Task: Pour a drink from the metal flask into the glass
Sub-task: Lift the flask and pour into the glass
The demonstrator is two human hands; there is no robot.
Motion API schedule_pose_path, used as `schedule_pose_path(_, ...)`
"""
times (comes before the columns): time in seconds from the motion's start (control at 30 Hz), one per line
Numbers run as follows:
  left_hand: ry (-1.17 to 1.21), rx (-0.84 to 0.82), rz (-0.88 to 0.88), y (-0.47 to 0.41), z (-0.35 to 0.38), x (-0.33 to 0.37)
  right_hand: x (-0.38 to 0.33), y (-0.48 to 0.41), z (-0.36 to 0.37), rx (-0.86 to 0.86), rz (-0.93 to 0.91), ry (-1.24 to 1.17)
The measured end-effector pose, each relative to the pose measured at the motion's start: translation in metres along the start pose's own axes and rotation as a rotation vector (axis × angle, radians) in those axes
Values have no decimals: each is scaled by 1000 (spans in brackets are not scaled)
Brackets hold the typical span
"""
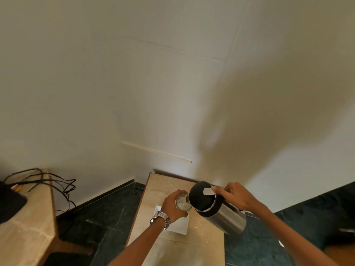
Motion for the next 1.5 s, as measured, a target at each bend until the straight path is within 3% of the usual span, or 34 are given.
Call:
schedule_pose_path(0.7, 4, 40, -20, 5, -15, -2, -58, -41, -1, -243, -97, 324)
schedule_pose_path(1.5, 9, 31, -38, 5, -20, 5, -99, -52, -17, -249, -205, 551)
Point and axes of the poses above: each hand's wrist, its own y-axis away from the middle knuckle, its own z-axis out of the palm, x = y × z, the point moved 2 cm from there along -y, towards the middle knuckle, and after that the axes turned 1 degree about y, right-handed, at the moved point
